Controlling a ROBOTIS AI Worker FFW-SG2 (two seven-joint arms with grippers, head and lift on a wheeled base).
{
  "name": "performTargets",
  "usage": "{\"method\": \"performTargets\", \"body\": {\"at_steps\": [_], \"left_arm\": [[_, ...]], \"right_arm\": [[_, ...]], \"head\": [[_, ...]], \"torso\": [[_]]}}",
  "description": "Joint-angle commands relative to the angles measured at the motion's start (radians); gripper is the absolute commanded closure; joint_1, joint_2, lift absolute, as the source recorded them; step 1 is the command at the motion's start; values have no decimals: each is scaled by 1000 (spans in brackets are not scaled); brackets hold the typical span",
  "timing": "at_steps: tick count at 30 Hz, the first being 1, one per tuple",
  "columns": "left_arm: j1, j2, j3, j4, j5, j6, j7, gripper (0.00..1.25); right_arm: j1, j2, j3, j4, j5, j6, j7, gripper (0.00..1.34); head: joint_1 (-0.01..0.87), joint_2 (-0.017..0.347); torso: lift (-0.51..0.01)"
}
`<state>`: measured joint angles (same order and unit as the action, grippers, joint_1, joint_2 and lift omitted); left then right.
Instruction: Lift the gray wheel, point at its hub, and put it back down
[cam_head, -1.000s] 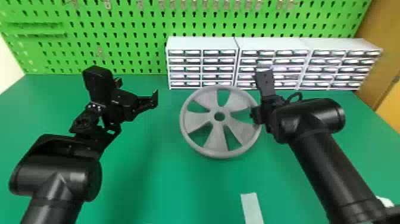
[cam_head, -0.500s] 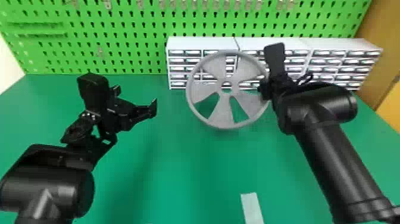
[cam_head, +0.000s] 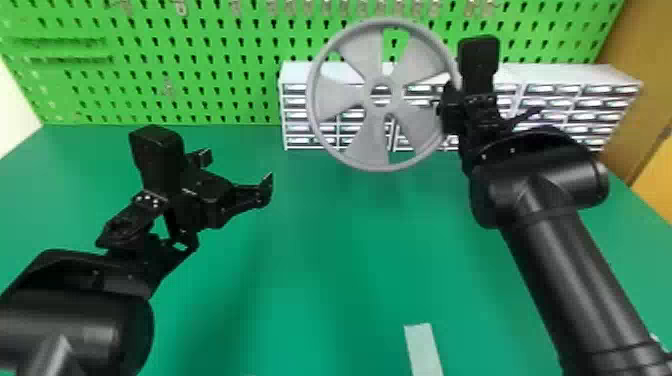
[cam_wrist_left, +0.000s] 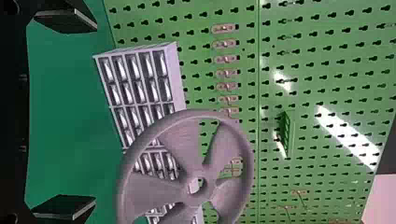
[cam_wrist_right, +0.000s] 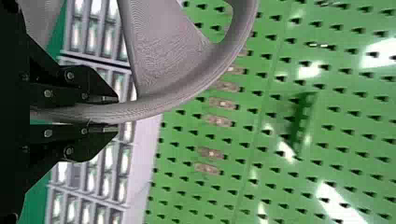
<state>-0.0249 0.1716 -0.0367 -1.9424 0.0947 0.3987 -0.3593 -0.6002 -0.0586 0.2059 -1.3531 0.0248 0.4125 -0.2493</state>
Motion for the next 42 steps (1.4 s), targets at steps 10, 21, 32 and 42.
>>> {"method": "performTargets", "body": {"at_steps": [10,21,32,42], "left_arm": [[3,0,1,-20,13,26,-12,-2],[13,0,-14,-38,37,69,-47,5],[11,2,-42,-59,39,111,-84,27],[10,8,-38,-78,22,126,-116,321]], "right_arm": [[17,-12,12,54,-3,-362,-48,1230],[-4,5,7,184,37,-563,-48,1230],[-16,9,1,292,76,-704,-51,1230],[-29,6,40,364,93,-794,-108,1230]], "head": [[692,48],[692,48],[692,48],[692,48]], "torso": [[-88],[-88],[-88],[-88]]}}
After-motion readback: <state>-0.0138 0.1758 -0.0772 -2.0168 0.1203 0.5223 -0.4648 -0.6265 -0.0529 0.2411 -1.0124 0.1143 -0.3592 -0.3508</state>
